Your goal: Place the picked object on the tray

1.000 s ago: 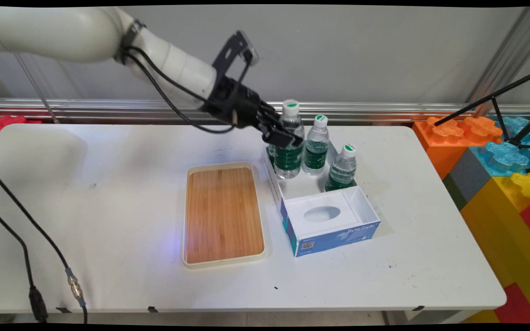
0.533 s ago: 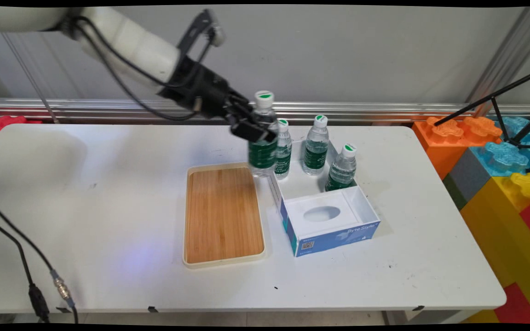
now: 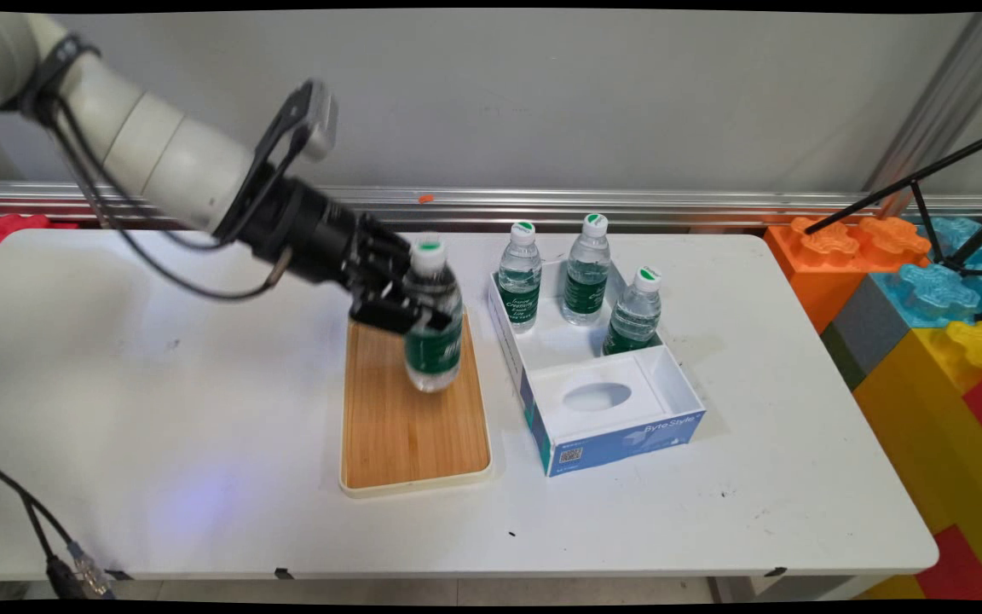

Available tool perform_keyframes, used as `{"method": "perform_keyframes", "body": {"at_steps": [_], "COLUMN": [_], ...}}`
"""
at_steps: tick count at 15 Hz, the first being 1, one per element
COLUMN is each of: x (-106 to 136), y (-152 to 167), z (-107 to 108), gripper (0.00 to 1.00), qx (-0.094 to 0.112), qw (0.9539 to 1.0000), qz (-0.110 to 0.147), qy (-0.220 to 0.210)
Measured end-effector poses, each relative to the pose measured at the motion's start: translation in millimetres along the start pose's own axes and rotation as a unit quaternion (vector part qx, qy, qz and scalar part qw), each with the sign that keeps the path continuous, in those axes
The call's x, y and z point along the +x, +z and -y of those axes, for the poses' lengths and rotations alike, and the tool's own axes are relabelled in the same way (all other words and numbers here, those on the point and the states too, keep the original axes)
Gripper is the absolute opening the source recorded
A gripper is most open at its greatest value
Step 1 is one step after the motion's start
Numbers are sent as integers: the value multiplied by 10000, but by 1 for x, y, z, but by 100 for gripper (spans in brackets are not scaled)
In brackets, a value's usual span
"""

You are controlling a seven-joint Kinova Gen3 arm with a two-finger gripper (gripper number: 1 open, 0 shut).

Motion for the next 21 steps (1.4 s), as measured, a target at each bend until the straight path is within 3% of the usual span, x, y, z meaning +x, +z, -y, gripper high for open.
{"method": "perform_keyframes", "body": {"at_steps": [7, 13, 21], "x": [-40, -54, -64], "y": [32, 62, 82], "z": [-12, -17, -15], "gripper": [0, 0, 0], "qx": [-147, -308, -301], "qw": [9994, 9989, 9987], "qz": [43, 58, 85], "qy": [308, 341, 413]}}
